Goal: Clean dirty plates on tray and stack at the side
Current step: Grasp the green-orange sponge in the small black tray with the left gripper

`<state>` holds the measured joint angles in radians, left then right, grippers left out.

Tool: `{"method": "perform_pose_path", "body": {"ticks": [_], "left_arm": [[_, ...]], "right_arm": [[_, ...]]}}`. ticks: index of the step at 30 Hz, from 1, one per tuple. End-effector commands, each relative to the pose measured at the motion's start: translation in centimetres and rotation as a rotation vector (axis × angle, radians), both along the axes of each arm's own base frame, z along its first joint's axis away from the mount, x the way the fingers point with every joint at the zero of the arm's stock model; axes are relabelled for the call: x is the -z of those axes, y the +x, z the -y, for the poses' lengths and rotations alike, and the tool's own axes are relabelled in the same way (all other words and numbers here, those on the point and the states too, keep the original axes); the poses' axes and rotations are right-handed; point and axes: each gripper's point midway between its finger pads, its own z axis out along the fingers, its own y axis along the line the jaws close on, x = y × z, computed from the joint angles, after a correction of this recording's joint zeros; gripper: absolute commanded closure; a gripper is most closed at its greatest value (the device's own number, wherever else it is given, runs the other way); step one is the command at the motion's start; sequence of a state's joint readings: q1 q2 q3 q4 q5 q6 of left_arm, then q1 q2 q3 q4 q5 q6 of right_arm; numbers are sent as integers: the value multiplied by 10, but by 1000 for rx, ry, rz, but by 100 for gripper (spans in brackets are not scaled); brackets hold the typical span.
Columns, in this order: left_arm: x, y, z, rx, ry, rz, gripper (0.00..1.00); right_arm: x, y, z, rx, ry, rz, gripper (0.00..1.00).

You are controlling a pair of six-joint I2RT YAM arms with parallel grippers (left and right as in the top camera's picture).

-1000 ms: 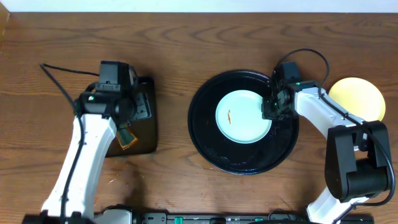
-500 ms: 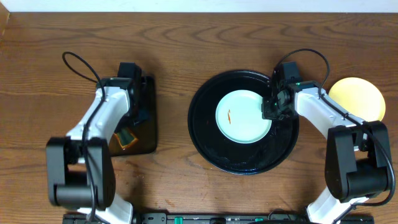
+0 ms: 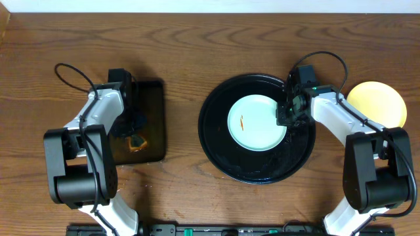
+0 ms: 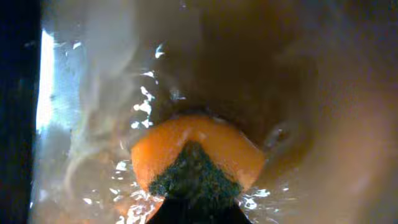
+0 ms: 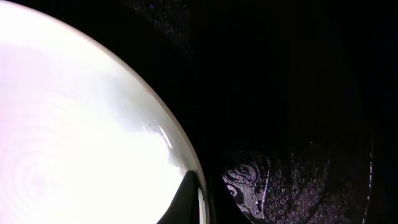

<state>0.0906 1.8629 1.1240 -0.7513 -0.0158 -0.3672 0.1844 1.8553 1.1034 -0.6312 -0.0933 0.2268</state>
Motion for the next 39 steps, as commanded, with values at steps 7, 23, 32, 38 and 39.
{"method": "perform_pose_path", "body": {"ticks": [7, 23, 32, 38, 39], "left_arm": [[-35, 10, 19, 144, -96, 100, 45], [5, -39, 26, 53, -126, -23, 92], [-15, -21, 24, 104, -123, 18, 69], [-25, -11, 19, 110, -89, 48, 41], [-25, -11, 16, 110, -75, 45, 41]], "right_arm": [[21, -14, 4, 23, -24, -58, 99], [21, -14, 4, 23, -24, -58, 99], [21, -14, 4, 23, -24, -57, 99], [21, -14, 4, 23, -24, -58, 99], [21, -14, 4, 23, -24, -58, 99]]}}
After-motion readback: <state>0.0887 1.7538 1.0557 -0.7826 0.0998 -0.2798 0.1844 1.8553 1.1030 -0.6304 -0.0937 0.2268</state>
